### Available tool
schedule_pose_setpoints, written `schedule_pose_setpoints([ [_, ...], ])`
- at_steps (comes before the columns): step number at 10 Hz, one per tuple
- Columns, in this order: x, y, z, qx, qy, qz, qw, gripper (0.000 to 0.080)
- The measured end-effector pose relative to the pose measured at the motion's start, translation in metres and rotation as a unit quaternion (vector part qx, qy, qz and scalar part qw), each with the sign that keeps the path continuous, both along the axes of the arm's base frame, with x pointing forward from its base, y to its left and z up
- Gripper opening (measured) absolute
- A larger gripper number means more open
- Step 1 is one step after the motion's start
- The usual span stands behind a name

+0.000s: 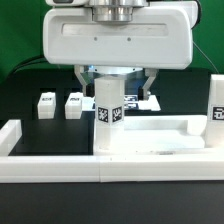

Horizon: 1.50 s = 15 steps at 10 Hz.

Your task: Assemble desk

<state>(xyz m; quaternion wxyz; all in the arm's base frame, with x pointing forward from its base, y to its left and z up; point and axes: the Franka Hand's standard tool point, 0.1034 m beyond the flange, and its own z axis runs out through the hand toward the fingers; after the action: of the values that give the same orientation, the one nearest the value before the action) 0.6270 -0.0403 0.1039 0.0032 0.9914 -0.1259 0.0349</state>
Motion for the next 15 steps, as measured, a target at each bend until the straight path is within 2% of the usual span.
schedule_pose_setpoints([
  [5, 0.0004, -0.0021, -0.0005, -0.013, 0.003, 0.166, 0.986, 0.0648],
  [6, 0.0015, -0.0018, 0.0002, -0.025, 0.004, 0.252, 0.967, 0.0648],
  [8, 0.0003, -0.003, 0.0003, -0.036, 0.011, 0.39, 0.92, 0.0648],
  [10, -0.0016, -0.0029, 0.0005, -0.037, 0.02, 0.467, 0.883, 0.0648],
  [12, -0.0015, -0.0041, 0.0004, -0.043, 0.023, 0.502, 0.863, 0.0648],
  [13, -0.0017, -0.005, 0.0, -0.043, 0.023, 0.502, 0.864, 0.0552],
  [14, -0.0018, -0.0052, -0.0002, -0.043, 0.023, 0.5, 0.865, 0.0404],
  [15, -0.0019, -0.0051, -0.0004, -0.042, 0.023, 0.492, 0.869, 0.0404],
])
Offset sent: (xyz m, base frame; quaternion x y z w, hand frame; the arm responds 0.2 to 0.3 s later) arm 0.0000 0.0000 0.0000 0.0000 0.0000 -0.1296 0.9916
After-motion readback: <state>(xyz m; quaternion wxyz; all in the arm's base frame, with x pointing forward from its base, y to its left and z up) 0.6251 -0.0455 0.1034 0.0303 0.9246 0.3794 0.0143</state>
